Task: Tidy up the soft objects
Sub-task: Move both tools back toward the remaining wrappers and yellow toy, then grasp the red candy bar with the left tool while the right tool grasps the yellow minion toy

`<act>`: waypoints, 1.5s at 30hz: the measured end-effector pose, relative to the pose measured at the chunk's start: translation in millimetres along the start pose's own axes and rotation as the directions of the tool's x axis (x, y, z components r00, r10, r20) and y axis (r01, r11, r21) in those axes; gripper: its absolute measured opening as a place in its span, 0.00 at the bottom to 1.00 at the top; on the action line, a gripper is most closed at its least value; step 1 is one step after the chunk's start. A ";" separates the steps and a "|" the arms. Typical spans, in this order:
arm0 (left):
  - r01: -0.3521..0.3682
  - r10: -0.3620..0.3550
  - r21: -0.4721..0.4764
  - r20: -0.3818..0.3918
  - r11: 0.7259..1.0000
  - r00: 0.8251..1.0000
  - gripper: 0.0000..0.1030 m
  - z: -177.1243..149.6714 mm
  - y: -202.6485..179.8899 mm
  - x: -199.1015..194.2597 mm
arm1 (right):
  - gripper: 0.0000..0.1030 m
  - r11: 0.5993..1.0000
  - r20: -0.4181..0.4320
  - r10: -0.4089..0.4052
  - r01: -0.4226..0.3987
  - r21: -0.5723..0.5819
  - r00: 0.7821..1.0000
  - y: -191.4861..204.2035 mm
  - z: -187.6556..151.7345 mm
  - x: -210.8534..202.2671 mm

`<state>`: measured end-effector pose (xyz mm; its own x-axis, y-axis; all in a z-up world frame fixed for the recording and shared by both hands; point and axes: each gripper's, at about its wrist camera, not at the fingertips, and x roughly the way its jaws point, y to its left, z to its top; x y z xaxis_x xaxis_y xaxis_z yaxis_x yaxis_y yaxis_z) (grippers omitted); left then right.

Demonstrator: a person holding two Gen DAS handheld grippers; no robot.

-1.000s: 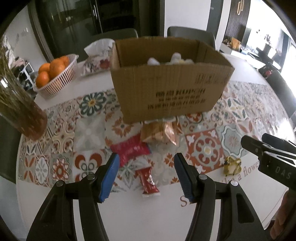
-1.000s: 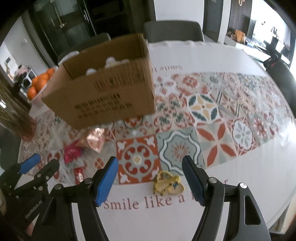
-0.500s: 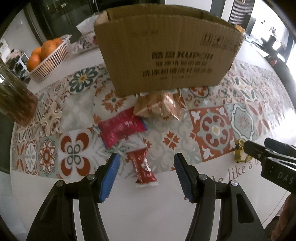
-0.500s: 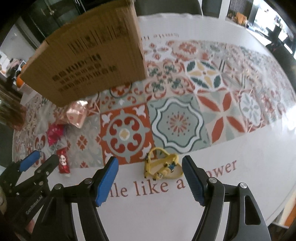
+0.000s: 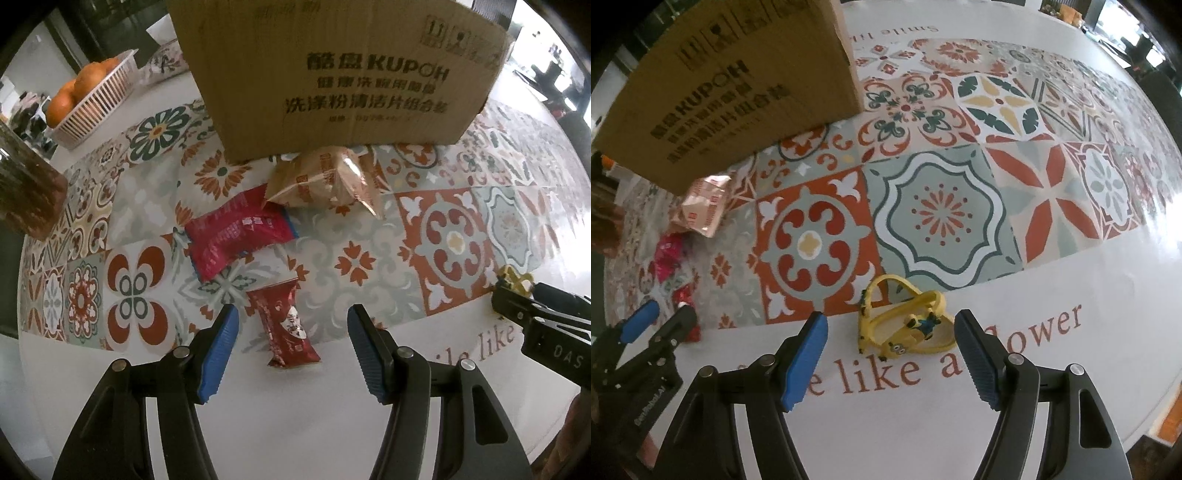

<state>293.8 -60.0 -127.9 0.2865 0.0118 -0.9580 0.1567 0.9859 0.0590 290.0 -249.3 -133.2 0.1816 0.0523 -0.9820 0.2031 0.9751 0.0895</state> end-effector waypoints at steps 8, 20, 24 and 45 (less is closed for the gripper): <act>-0.007 0.006 -0.013 -0.036 1.000 0.999 0.58 1.7 0.8 18.0 | 0.70 0.999 -0.021 -0.037 0.036 -0.012 0.999 -3.3 -3.3 13.9; 0.042 -0.044 -0.045 -0.048 0.998 0.998 0.30 3.7 7.8 31.8 | 0.61 0.998 0.019 -0.062 0.063 -0.026 0.998 -0.9 -4.0 16.0; 0.062 -0.064 -0.043 -0.048 0.997 0.997 0.23 1.5 5.3 29.9 | 0.60 0.999 0.029 -0.047 0.047 -0.026 0.998 -0.7 -8.5 10.3; 0.145 -0.145 -0.001 0.082 0.989 0.986 0.22 -13.0 5.7 -19.1 | 0.60 0.997 0.151 0.075 -0.069 -0.047 0.986 11.9 -11.4 -36.7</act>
<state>276.9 -52.4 -112.9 0.3376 -0.1448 -0.9301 0.1962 0.9772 -0.0809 274.8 -237.2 -98.0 0.3394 0.0925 -0.9361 0.1451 0.9781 0.1492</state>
